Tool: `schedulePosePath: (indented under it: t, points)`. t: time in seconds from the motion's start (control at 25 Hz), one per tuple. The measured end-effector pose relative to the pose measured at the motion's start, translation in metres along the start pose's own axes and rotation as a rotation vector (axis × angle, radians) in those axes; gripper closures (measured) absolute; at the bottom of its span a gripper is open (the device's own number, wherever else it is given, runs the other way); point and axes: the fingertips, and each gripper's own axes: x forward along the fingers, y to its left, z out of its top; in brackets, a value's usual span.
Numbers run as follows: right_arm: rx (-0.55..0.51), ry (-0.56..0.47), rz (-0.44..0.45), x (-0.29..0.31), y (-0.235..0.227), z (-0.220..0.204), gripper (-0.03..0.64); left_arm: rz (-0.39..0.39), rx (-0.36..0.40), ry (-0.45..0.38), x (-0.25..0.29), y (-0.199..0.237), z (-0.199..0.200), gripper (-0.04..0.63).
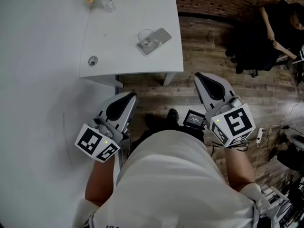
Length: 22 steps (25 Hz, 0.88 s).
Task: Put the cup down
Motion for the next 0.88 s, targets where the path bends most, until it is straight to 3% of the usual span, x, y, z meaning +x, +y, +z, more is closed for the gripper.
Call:
schedulePosePath:
  t: [0.56, 0.88]
  points:
    - [-0.015, -0.008, -0.026, -0.012, 0.003, -0.016, 0.605, -0.007, -0.019, 0.013, -0.002, -0.012, -0.024, 0.583]
    - [-0.027, -0.006, -0.032, -0.007, 0.001, -0.007, 0.606, -0.010, -0.027, 0.010, -0.001, -0.008, -0.015, 0.583]
